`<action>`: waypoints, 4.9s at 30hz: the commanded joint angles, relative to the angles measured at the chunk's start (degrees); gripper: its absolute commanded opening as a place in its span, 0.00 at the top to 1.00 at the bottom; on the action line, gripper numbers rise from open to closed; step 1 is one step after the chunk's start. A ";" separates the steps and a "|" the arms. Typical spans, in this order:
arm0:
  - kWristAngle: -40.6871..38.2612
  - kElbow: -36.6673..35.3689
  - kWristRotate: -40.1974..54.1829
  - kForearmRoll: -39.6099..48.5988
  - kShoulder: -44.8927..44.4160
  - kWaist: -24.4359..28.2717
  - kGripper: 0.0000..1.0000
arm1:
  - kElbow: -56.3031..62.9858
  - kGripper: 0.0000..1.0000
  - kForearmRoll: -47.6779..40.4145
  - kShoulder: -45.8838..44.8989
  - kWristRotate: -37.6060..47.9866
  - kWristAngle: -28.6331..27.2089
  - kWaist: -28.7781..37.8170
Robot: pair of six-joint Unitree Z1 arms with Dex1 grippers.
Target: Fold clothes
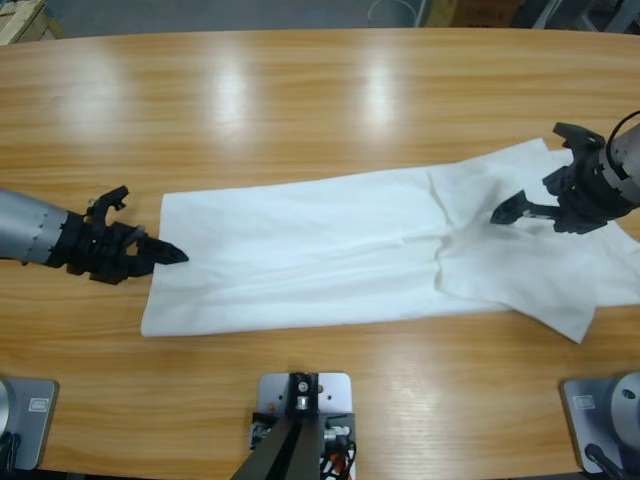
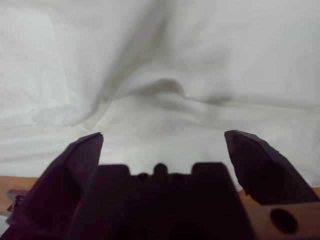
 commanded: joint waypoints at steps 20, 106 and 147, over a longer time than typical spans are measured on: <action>12.14 -0.55 -1.55 4.11 -3.19 -7.29 1.00 | 0.06 0.00 0.52 -0.54 0.57 1.70 0.73; 13.04 -112.47 -2.22 76.54 28.42 -33.41 1.00 | 2.54 0.01 -0.35 -5.15 0.57 1.92 0.73; 25.89 -110.24 10.54 86.55 22.86 -32.52 0.39 | 3.54 0.19 -13.95 -4.83 -8.45 15.10 0.47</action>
